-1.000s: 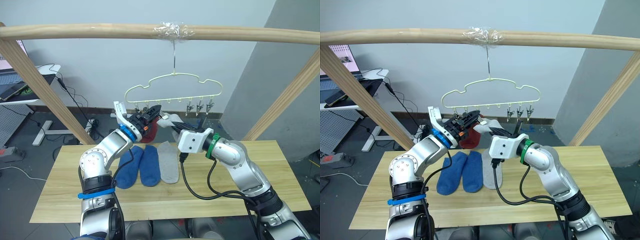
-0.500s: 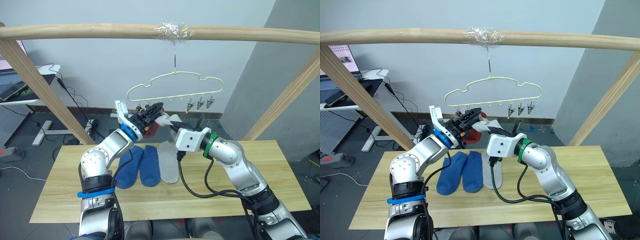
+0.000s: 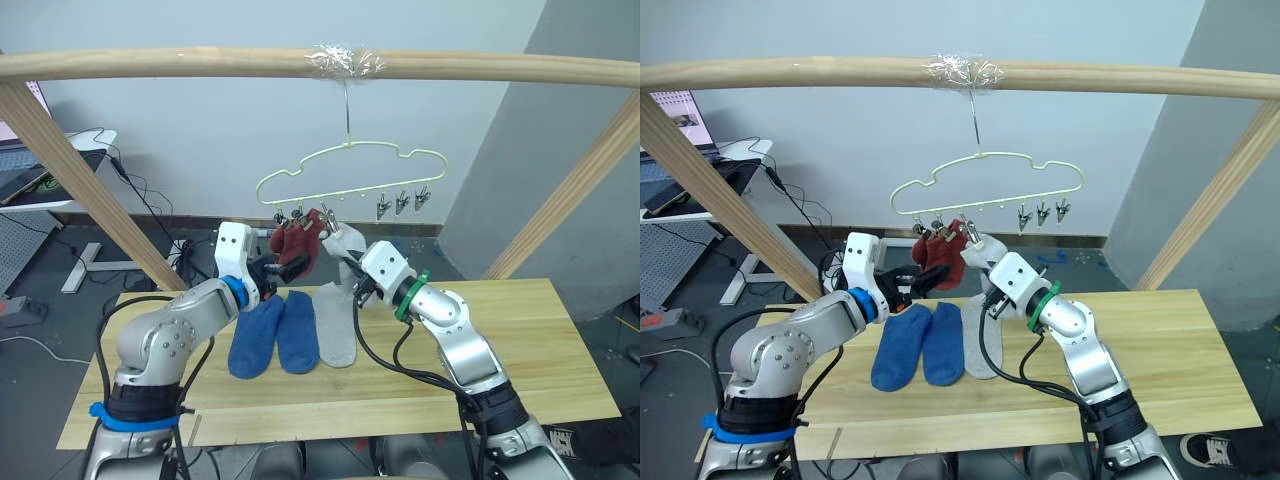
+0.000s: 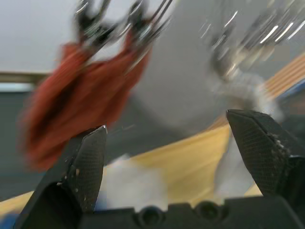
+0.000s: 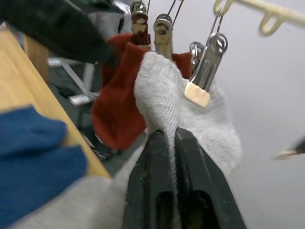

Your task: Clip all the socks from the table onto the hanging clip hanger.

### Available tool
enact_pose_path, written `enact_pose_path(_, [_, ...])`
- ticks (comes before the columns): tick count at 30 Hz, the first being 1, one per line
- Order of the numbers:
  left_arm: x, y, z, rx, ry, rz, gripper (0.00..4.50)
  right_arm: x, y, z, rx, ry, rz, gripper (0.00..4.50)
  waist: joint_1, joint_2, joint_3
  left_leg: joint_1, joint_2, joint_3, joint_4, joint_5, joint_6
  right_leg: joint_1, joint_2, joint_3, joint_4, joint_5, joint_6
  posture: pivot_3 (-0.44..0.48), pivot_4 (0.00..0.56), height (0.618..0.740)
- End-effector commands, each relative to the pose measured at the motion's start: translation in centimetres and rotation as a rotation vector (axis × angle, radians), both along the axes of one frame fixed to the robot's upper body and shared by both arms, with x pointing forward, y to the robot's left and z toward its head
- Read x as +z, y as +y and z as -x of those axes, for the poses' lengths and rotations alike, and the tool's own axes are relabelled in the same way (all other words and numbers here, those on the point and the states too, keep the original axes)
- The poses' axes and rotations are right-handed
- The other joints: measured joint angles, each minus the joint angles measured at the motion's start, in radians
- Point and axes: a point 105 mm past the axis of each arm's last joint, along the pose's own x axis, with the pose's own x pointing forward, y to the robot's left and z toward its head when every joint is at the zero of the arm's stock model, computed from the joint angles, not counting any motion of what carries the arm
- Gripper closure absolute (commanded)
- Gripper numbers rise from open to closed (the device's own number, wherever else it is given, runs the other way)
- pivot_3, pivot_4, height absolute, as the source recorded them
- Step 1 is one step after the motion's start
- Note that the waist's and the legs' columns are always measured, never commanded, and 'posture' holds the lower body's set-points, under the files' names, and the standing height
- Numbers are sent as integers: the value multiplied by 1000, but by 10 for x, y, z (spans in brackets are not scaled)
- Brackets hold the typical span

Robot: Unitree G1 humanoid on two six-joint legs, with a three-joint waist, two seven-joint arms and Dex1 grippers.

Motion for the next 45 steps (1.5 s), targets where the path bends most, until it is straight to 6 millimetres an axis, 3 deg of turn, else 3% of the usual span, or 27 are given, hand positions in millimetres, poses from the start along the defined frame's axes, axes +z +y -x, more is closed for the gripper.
enact_pose_path(1, [17,-2,6,-49,-143,-73,0,12,4,-3,26,15,-88,3081,2,0,0,0,0,0,0,0,0,0,0,0,0,0,0,-45,112,740])
enact_pose_path(9, [1,-3,22,-177,-206,-158,0,-9,-12,-6,-33,93,-84,122,19,0,0,0,0,1,0,0,0,-1,0,0,0,-1,-1,-21,107,740])
enact_pose_path(10, [1,-4,24,-193,-228,-184,0,-10,-18,-6,-59,99,-93,26,22,0,0,0,0,1,0,0,0,-1,0,0,0,-1,-1,-21,107,740])
enact_pose_path(18, [7,-10,36,-205,-351,-311,0,15,-56,-1,-284,78,-205,26,27,0,0,-1,1,1,0,0,0,-1,0,0,0,-1,0,-29,109,740])
enact_pose_path(20, [1,-14,43,-271,-395,-402,0,24,-63,-1,-330,72,-250,396,27,1,0,-1,1,1,-1,0,0,-1,0,0,0,-2,1,-35,109,740])
enact_pose_path(22, [1,-18,47,-330,-395,-351,0,29,-64,-2,-349,56,-249,964,27,1,0,0,1,1,-1,0,0,-1,0,0,0,-2,1,-35,109,740])
enact_pose_path(23, [6,-16,44,-303,-400,-291,0,29,-64,-3,-356,49,-242,1291,27,1,0,-1,1,1,-1,0,0,-1,0,0,0,-2,1,-35,109,740])
enact_pose_path(26, [21,-11,31,-225,-459,-203,0,35,-62,-10,-377,42,-276,1291,27,1,0,-1,1,1,0,0,0,-1,0,0,0,-3,2,-49,113,740])
enact_pose_path(28, [33,-13,27,-209,-511,-183,0,42,-60,-14,-382,28,-304,1583,26,1,0,-1,1,1,0,0,1,-1,0,0,1,-3,2,-47,112,740])
enact_pose_path(31, [43,-16,25,-208,-557,-154,0,48,-56,-18,-385,23,-321,2477,25,1,0,-1,1,1,0,0,1,-1,0,0,1,-2,2,-48,115,740])
enact_pose_path(35, [54,-18,28,-221,-565,-66,0,55,-51,-25,-391,27,-363,2477,24,1,0,-1,1,1,0,0,1,-1,0,0,1,0,-2,-44,119,740])
enact_pose_path(45, [61,-22,30,-224,-578,-48,0,59,-52,-44,-452,149,-528,2477,25,1,0,-1,1,1,0,0,1,-1,0,-1,1,0,-2,-30,125,740])
